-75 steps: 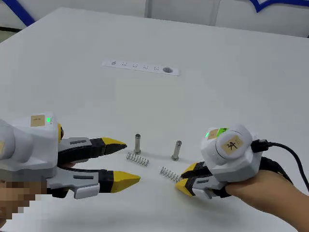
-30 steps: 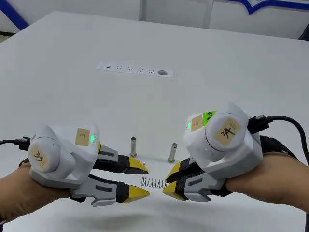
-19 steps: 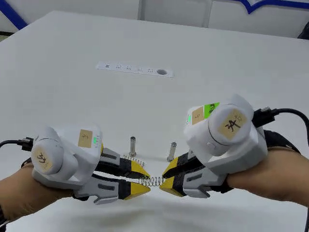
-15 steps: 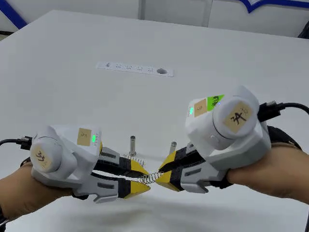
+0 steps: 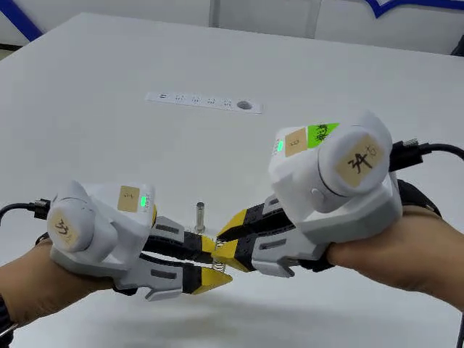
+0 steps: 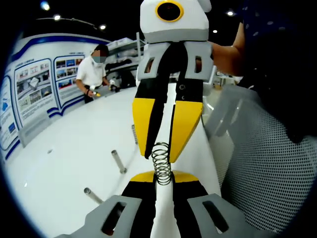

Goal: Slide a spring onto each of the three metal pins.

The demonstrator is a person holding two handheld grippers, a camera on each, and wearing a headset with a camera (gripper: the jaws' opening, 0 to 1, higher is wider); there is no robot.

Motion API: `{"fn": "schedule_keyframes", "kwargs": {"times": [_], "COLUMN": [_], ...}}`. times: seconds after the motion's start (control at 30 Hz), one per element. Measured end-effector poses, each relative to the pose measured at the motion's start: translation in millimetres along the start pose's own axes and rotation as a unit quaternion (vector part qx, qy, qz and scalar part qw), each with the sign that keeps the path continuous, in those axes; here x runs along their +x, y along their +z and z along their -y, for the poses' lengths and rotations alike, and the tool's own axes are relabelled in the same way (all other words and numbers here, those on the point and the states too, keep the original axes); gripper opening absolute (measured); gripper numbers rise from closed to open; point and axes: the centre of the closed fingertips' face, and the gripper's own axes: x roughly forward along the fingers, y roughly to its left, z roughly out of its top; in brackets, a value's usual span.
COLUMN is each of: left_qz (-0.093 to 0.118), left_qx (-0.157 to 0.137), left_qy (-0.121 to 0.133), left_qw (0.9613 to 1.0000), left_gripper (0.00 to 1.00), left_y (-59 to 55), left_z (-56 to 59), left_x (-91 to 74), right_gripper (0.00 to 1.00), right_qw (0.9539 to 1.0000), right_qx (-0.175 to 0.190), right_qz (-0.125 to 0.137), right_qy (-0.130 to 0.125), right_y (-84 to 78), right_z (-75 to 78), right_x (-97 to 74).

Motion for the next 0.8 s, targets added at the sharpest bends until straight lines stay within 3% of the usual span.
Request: {"fn": "schedule_keyframes", "kwargs": {"times": [0.33, 0.5, 0.8], "left_qz": [0.005, 0.007, 0.026], "left_qx": [-0.002, -0.018, -0.051], "left_qy": [0.002, 0.012, 0.035], "left_qw": [1.0, 0.9997, 0.9977], "left_gripper": [0.12, 0.24, 0.32], "left_y": [3.1, 2.9, 2.6], "left_z": [-1.5, -6.4, -15.1], "left_x": [2.2, 0.0, -13.0], "right_gripper": [0.11, 0.11, 0.11], "right_qw": [1.0, 0.9998, 0.9984], "right_qx": [0.001, 0.005, 0.023], "right_qz": [0.005, 0.005, 0.011], "right_qy": [-0.007, -0.017, -0.049], "right_y": [0.6, -1.6, -8.8], "right_z": [3.5, 11.2, 34.0], "right_x": [-1.7, -5.5, -20.8]}}
